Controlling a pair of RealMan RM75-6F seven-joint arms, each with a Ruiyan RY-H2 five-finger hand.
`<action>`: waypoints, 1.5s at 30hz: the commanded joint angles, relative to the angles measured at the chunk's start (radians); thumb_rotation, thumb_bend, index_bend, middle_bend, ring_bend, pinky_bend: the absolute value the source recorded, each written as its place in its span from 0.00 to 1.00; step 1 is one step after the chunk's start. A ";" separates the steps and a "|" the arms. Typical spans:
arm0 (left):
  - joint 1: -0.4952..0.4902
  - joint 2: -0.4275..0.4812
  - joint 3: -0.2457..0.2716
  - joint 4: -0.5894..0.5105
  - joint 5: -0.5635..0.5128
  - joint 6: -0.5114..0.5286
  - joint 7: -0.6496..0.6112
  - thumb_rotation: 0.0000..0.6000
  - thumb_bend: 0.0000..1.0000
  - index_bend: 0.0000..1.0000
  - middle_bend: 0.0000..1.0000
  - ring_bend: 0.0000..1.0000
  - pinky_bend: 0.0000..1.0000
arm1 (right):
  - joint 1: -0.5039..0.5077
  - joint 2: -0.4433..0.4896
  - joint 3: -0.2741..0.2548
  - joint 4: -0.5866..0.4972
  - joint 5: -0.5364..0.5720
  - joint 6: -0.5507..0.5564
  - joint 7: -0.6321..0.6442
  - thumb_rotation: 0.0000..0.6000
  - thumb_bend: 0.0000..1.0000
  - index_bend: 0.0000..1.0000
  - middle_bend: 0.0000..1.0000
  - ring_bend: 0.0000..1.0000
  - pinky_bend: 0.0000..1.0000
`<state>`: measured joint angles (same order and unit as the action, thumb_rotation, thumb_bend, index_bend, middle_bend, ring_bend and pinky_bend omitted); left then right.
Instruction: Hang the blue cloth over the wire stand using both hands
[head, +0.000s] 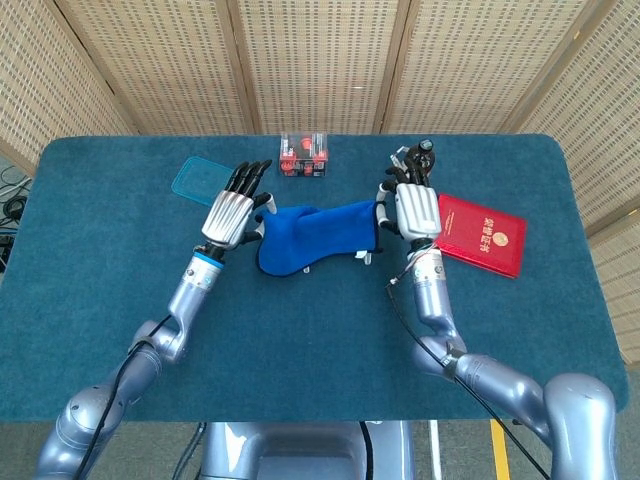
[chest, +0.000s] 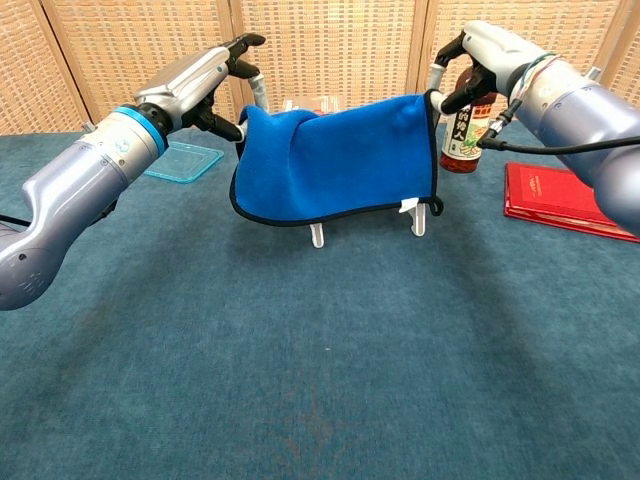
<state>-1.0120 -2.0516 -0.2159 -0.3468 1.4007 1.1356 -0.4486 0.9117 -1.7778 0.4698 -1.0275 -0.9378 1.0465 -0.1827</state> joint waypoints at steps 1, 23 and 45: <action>0.001 0.003 0.000 -0.006 0.000 -0.001 0.001 1.00 0.44 0.49 0.00 0.00 0.00 | -0.008 0.016 -0.006 -0.023 -0.007 -0.020 0.015 1.00 0.51 0.33 0.18 0.05 0.08; 0.039 0.071 0.002 -0.096 -0.004 0.000 0.041 1.00 0.04 0.00 0.00 0.00 0.00 | -0.041 0.085 -0.020 -0.139 0.035 -0.007 -0.065 1.00 0.26 0.07 0.00 0.00 0.08; 0.262 0.386 0.046 -0.543 0.002 0.131 0.232 1.00 0.00 0.00 0.00 0.00 0.00 | -0.228 0.271 -0.132 -0.376 -0.060 0.151 -0.097 1.00 0.26 0.07 0.00 0.00 0.08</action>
<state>-0.7745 -1.6940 -0.1757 -0.8596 1.4039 1.2501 -0.2386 0.6929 -1.5146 0.3433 -1.3963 -0.9929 1.1906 -0.2861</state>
